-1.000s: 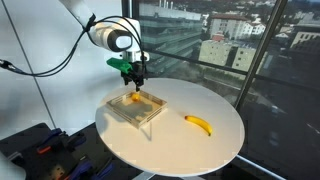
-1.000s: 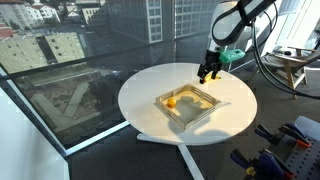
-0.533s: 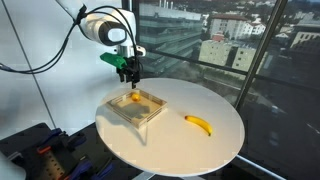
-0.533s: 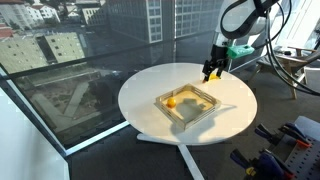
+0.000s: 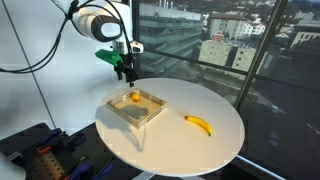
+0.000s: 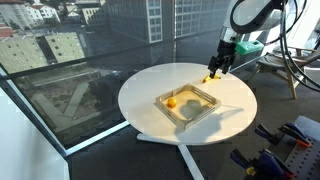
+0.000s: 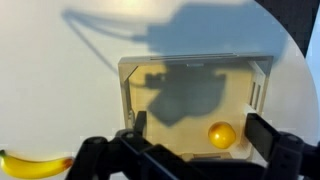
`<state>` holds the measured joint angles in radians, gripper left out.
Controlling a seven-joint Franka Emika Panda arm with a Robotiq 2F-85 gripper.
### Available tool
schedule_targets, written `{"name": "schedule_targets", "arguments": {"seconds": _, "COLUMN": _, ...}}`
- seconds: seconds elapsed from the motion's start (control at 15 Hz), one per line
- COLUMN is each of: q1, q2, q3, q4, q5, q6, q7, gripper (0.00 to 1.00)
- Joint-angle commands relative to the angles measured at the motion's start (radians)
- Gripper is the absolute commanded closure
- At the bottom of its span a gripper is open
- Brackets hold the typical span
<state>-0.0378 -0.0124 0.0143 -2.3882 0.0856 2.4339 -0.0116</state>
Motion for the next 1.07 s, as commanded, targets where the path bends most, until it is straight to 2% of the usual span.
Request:
{"name": "schedule_targets", "arguments": {"seconds": 0.0, "q1": 0.006, "q2": -0.048, "q3": -0.014, "q4": -0.032, "q5": -0.023, "q6": 0.0, "q7": 0.032, "gripper": 0.0}}
{"name": "schedule_targets", "arguments": {"seconds": 1.0, "q1": 0.008, "q2": -0.025, "q3": -0.018, "q4": -0.017, "q5": -0.002, "q6": -0.002, "q7": 0.007, "gripper": 0.0}}
